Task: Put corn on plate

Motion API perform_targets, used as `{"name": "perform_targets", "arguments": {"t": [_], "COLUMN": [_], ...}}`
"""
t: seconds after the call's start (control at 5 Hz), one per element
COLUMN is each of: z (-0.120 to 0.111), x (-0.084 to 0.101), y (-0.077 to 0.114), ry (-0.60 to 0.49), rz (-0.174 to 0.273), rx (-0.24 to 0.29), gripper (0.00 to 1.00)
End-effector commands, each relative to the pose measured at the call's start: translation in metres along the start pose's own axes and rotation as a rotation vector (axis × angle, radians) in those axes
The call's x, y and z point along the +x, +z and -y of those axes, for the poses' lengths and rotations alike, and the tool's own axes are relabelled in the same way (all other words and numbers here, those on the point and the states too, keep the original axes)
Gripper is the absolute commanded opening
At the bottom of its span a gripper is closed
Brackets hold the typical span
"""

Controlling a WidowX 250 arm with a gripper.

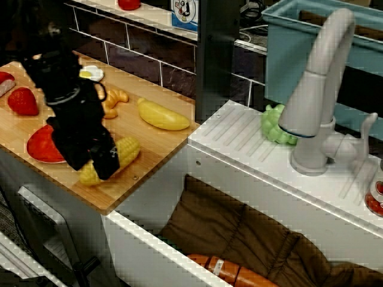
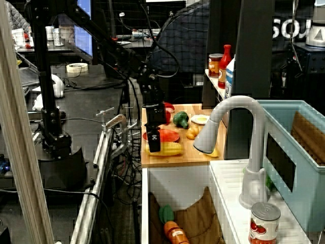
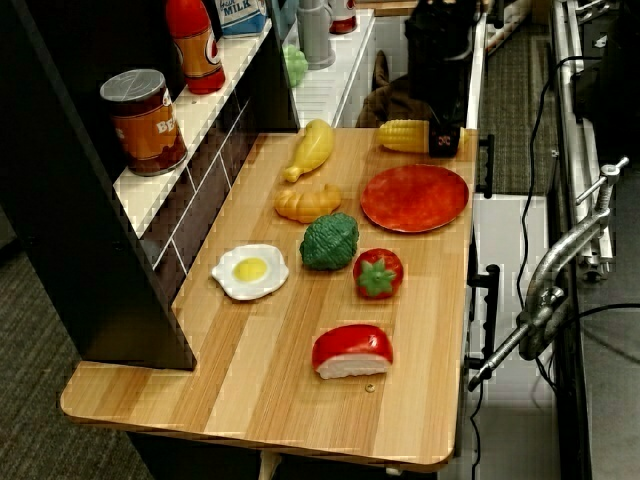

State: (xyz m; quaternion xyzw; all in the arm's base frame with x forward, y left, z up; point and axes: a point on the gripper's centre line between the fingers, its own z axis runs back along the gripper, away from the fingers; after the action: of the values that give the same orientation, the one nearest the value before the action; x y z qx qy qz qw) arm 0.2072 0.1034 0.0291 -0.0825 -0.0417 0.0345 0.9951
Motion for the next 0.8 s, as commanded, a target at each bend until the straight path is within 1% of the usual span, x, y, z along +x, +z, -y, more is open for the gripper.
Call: {"name": "perform_targets", "arguments": {"t": [0.0,0.2,0.4,0.6], "z": [-0.010,-0.011,-0.013,-0.008], "x": [0.011,0.010,0.013,0.027], "y": [-0.017,-0.012,0.002,0.044], "ry": [0.053,0.053,0.076,0.120], "rz": [0.036,0.036,0.014,-0.054], "rx": [0.024,0.030,0.005,-0.070], "gripper": [0.00,0.00,0.00,0.00]}}
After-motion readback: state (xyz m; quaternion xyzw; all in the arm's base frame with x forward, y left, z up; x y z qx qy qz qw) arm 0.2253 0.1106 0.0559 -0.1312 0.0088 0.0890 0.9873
